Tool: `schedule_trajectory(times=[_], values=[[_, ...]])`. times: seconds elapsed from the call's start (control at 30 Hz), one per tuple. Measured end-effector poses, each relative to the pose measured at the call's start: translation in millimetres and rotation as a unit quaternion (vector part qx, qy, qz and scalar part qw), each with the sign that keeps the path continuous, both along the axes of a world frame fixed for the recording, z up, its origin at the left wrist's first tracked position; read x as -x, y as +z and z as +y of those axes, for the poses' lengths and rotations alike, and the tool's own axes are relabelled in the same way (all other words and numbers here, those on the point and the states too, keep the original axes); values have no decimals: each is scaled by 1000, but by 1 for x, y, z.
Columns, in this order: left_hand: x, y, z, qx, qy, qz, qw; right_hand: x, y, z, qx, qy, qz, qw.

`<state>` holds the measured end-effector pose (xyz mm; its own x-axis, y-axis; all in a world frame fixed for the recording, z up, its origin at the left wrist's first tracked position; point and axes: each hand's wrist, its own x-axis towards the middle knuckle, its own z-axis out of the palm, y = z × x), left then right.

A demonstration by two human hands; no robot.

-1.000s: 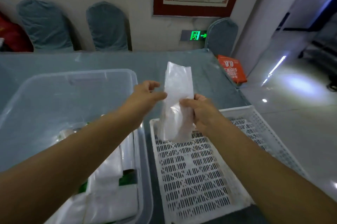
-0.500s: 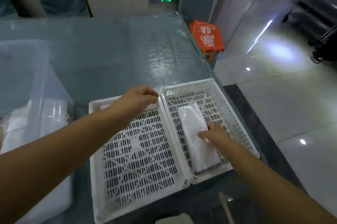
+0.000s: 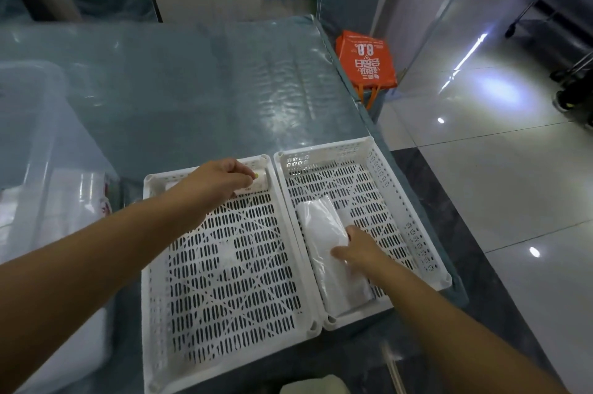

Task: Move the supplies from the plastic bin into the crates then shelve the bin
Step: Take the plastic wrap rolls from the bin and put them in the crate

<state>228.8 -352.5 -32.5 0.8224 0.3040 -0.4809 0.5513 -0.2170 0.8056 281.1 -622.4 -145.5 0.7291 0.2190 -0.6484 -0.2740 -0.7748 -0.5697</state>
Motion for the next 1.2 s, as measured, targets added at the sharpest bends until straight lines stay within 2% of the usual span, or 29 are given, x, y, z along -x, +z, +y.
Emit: schedule_trajectory(times=[0.13,0.37,0.47,0.63,0.8,0.87,0.97,1.1,1.2], values=[[0,-2,3,-3,-7,0,1000,6,-4,4,56,25,-72,996],[0,-5,4,-16,-36,5,999,3,-1,8,11,-11,-57,998],[0,-5,4,-24,-44,2,999,-28,23,11,37,41,-123,991],[-1,-3,2,-46,-34,-3,998,-98,61,30,178,196,-262,928],[-4,-6,3,-76,-25,15,997,-150,53,52,233,353,-217,880],[-7,-7,6,-81,-23,25,996,-164,49,60,237,382,-219,866],[-11,-9,7,-76,-6,28,997,-177,47,69,253,440,-254,823],[-16,-12,4,-73,11,31,997,-184,49,70,219,477,-260,811],[-18,-13,0,-67,18,36,997,-184,42,70,237,458,-344,785]])
